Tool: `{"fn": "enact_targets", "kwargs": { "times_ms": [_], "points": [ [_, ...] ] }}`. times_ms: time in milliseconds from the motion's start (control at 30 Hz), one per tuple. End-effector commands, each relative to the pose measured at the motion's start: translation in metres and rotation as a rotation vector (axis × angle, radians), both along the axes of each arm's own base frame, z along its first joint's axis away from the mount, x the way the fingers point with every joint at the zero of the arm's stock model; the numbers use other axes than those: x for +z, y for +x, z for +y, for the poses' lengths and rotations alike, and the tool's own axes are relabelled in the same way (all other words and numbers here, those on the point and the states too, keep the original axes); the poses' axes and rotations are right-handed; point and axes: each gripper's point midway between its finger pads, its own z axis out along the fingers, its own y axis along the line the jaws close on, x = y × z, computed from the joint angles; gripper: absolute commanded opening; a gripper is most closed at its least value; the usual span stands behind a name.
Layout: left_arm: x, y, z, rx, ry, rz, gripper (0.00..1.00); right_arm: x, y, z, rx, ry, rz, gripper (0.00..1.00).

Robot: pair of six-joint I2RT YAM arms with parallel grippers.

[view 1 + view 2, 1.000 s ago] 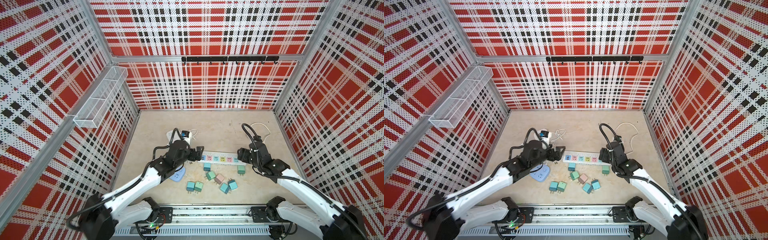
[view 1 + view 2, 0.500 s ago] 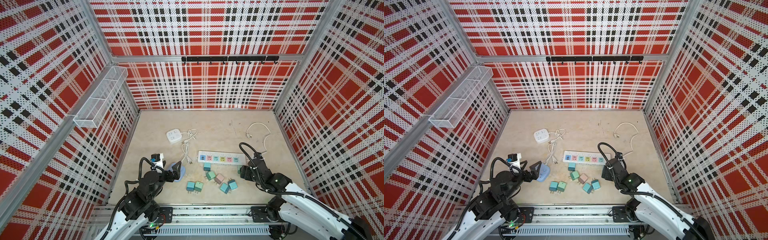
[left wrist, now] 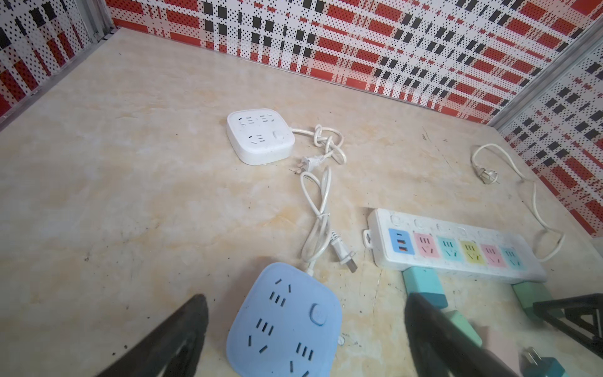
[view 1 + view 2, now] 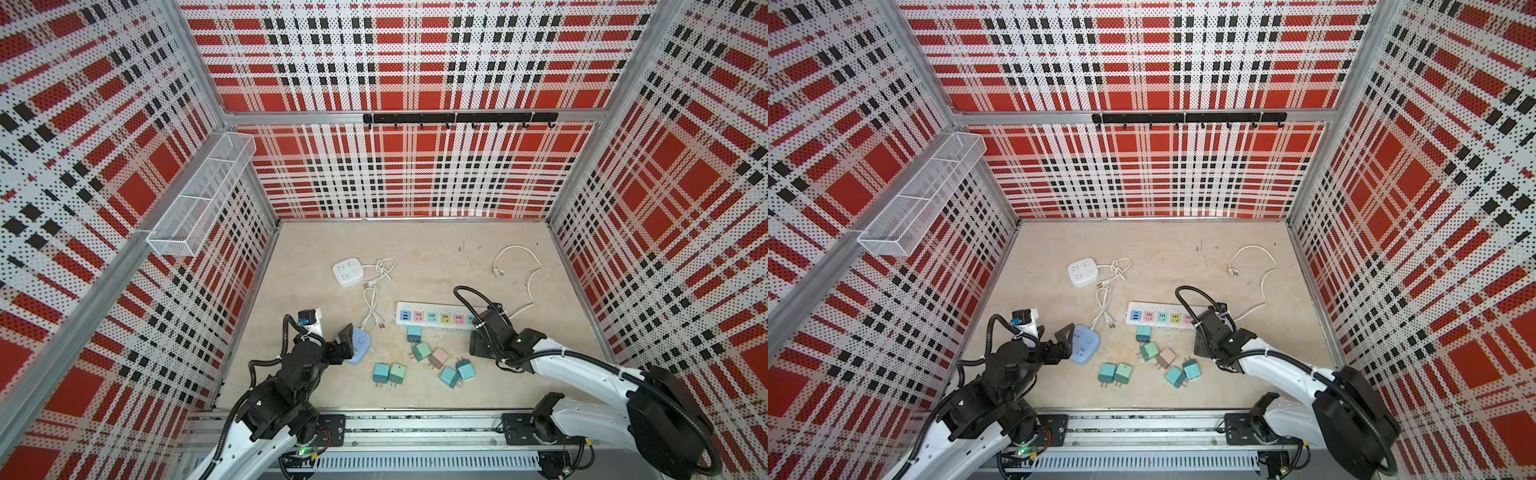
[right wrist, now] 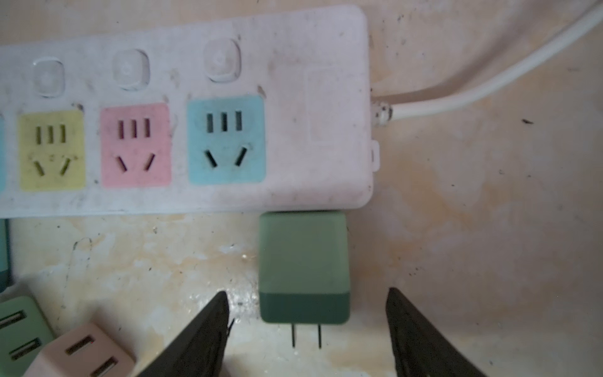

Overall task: Insert plugs into power strip
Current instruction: Pick up the plug from the middle-right of the table.

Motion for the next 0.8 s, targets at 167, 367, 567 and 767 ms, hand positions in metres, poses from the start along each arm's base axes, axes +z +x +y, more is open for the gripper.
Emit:
{"fn": "enact_targets", "kwargs": {
  "times_ms": [167,367,567,767],
  "points": [
    [0.002,0.0,-0.002,-0.004,-0.019,0.001,0.95,0.001,0.015,0.009,-0.009,-0.055,-0.038,0.73],
    [0.0,0.0,-0.002,-0.004,-0.018,0.008,0.95,-0.007,0.017,0.016,0.003,-0.049,-0.015,0.66],
    [0.0,0.0,-0.007,-0.029,-0.017,0.013,0.97,-0.014,0.017,0.016,0.001,-0.055,-0.001,0.56],
    [0.003,-0.002,-0.018,-0.1,-0.019,-0.001,0.99,-0.01,0.015,0.014,0.001,-0.051,-0.013,0.46]
  ]
}}
